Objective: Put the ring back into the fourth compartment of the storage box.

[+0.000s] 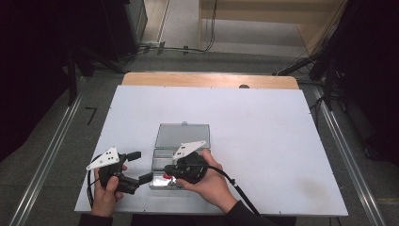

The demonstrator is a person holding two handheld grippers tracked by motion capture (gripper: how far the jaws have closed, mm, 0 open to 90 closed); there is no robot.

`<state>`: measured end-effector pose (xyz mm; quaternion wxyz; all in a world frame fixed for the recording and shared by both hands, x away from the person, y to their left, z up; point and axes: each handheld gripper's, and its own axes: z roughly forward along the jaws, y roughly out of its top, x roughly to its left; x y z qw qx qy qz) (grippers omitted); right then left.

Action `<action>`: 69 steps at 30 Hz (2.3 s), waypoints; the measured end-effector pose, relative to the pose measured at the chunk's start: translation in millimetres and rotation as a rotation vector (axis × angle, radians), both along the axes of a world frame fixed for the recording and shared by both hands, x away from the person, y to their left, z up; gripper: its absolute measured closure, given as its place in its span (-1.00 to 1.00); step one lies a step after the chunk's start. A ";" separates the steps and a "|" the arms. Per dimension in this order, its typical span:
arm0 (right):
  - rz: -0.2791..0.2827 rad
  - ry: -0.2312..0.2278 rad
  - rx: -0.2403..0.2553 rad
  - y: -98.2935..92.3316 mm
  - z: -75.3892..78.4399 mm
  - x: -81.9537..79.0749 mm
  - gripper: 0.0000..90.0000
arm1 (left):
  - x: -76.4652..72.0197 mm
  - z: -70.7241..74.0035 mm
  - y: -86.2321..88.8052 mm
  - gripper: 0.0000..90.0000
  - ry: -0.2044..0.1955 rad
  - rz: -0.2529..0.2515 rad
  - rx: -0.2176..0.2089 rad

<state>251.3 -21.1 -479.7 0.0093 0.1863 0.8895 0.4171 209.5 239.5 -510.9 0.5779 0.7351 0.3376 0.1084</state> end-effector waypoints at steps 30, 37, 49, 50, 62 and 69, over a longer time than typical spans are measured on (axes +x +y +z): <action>-0.022 -0.084 0.018 9.4 -9.4 2.6 0.00 | 1.7 1.5 3.0 -1.00 0.008 0.017 0.001; -0.063 -0.094 0.045 -7.0 -2.4 8.9 -0.22 | 2.9 3.4 0.8 -1.00 0.010 0.022 -0.001; -0.046 -0.037 0.075 -31.2 1.9 17.3 -0.80 | 10.0 8.7 -5.2 -1.00 0.028 0.037 0.013; -0.049 -0.037 0.075 -32.5 2.2 17.4 -0.81 | 11.1 9.0 -5.8 -1.00 0.031 0.039 0.018; -0.067 -0.058 0.111 -53.1 6.1 23.7 -1.00 | 21.2 14.3 -10.7 -1.00 0.066 0.047 0.037; -0.075 -0.059 0.118 -63.4 9.6 28.5 -1.00 | 29.0 20.0 -14.8 -1.00 0.069 0.042 0.041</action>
